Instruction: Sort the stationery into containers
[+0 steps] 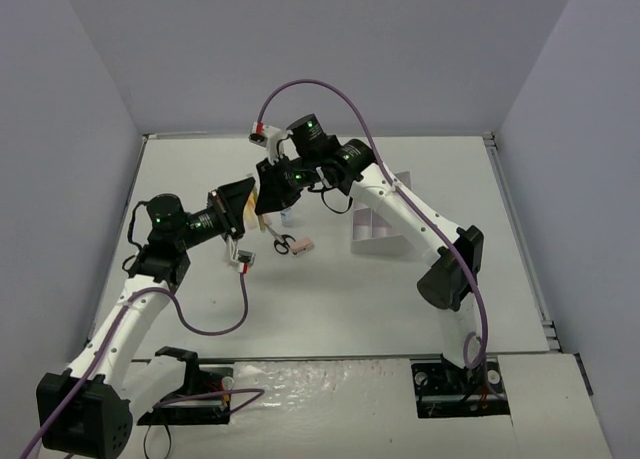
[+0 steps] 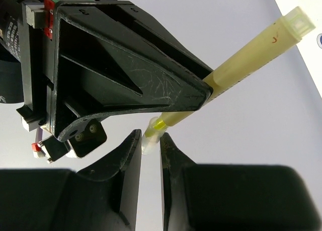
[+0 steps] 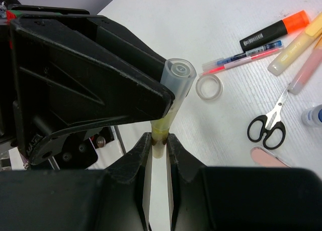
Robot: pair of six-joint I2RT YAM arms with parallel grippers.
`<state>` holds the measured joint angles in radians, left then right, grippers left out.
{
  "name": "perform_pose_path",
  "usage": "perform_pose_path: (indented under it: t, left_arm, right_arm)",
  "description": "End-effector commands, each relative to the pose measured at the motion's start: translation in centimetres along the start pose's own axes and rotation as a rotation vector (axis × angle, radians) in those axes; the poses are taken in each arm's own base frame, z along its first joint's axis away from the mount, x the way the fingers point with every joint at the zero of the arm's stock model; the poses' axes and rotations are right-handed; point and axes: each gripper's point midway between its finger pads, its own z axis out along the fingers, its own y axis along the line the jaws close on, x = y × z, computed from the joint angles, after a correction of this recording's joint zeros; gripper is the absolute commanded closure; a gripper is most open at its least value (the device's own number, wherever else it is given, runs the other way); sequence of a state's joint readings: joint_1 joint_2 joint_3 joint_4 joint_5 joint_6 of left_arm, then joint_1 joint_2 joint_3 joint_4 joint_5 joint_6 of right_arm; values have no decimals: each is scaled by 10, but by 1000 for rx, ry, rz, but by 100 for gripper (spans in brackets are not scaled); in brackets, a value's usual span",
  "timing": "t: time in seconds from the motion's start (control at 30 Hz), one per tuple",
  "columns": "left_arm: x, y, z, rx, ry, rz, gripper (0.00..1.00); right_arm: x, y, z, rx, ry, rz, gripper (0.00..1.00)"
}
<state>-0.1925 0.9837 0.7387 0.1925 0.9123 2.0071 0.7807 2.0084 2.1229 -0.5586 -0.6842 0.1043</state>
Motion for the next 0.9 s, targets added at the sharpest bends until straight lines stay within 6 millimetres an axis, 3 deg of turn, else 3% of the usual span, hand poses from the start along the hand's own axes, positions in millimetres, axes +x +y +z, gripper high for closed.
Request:
perform_pose_path:
  t: [0.0,0.4,0.87]
  left_arm:
    - [-68,70,3,-274,-203,770,90]
    - [-66,70,3,-270,-191,778,75]
    - [-63,65,2,-233,-166,771,72]
  right_arm:
    - [-86,18,-24,20,-322,-225,100]
    - [-79,19,-23,16,-310,-223,100]
    - [-79,15,-31,45,-322,-229,100]
